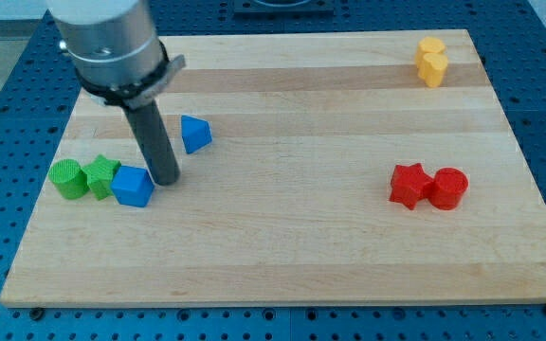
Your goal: Push the blue triangle towards top
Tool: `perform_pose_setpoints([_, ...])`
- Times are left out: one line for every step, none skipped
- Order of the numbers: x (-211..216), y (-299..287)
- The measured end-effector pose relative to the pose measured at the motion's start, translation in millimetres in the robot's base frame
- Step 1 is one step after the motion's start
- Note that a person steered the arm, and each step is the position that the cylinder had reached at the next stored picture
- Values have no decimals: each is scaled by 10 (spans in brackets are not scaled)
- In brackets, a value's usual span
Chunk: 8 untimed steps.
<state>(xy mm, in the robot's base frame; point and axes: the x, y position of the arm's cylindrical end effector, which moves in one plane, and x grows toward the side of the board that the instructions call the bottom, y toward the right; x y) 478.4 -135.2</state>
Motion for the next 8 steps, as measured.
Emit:
perform_pose_setpoints([1, 126])
perform_pose_setpoints([1, 212])
perform_pose_setpoints([1, 282])
perform_pose_setpoints([-155, 411])
perform_pose_setpoints([-240, 426])
perform_pose_setpoints([-730, 416])
perform_pose_setpoints([-730, 335])
perform_pose_setpoints([-724, 52])
